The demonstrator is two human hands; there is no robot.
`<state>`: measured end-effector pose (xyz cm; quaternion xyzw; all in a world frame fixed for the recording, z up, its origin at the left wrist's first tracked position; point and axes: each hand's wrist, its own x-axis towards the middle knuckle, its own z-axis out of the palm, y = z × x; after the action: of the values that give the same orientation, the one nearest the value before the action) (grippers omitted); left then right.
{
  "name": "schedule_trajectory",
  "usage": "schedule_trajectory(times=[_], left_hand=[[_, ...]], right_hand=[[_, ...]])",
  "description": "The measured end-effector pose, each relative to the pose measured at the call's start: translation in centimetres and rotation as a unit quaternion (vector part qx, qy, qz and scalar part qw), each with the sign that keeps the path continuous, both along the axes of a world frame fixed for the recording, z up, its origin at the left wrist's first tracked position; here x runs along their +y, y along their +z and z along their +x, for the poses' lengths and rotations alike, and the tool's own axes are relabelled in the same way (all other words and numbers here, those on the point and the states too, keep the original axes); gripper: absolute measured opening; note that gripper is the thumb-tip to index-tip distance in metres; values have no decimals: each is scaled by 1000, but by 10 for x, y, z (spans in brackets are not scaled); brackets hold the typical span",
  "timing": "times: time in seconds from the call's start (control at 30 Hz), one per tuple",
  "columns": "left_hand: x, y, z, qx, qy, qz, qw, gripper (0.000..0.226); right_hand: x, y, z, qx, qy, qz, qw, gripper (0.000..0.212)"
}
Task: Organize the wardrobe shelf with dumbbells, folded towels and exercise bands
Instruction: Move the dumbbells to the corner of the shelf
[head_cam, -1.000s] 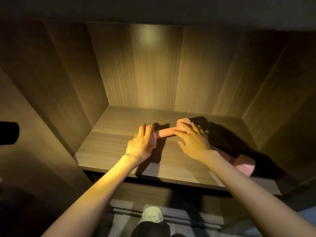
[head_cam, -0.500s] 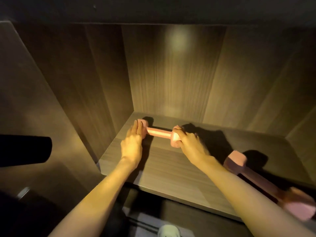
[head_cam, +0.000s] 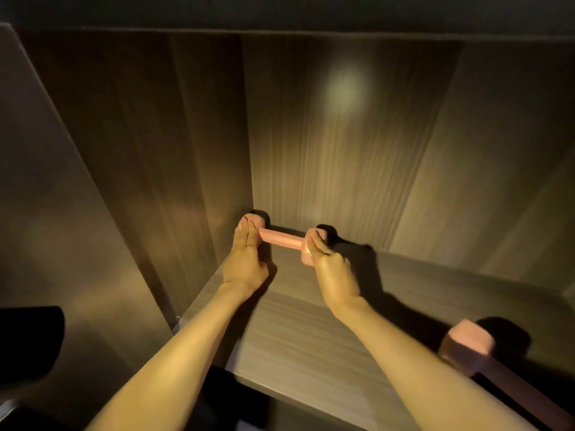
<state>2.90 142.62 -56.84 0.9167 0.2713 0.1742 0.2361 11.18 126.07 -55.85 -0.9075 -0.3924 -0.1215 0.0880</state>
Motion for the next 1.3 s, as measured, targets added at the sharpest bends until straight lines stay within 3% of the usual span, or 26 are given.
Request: schedule_trajectory(times=[0.23, 0.57, 0.7, 0.8, 1.0, 1.3], left_hand=[[22, -4, 26, 20, -3, -2, 1000, 99], [28, -4, 42, 39, -15, -22, 999, 100], [20, 13, 35, 44, -10, -78, 996, 93], [3, 21, 20, 6, -21, -53, 998, 87], [-49, 36, -5, -44, -52, 10, 998, 74], [-186, 36, -38, -52, -181, 18, 982, 61]], right_hand=[[21, -5, 19, 72, 12, -10, 997, 71], [24, -2, 33, 109, 21, -33, 993, 71], [14, 13, 35, 195, 55, -70, 977, 80], [-2, 28, 28, 189, 90, -52, 976, 78], [-54, 61, -6, 116, 67, 24, 991, 62], [-190, 72, -59, 147, -70, 51, 985, 49]])
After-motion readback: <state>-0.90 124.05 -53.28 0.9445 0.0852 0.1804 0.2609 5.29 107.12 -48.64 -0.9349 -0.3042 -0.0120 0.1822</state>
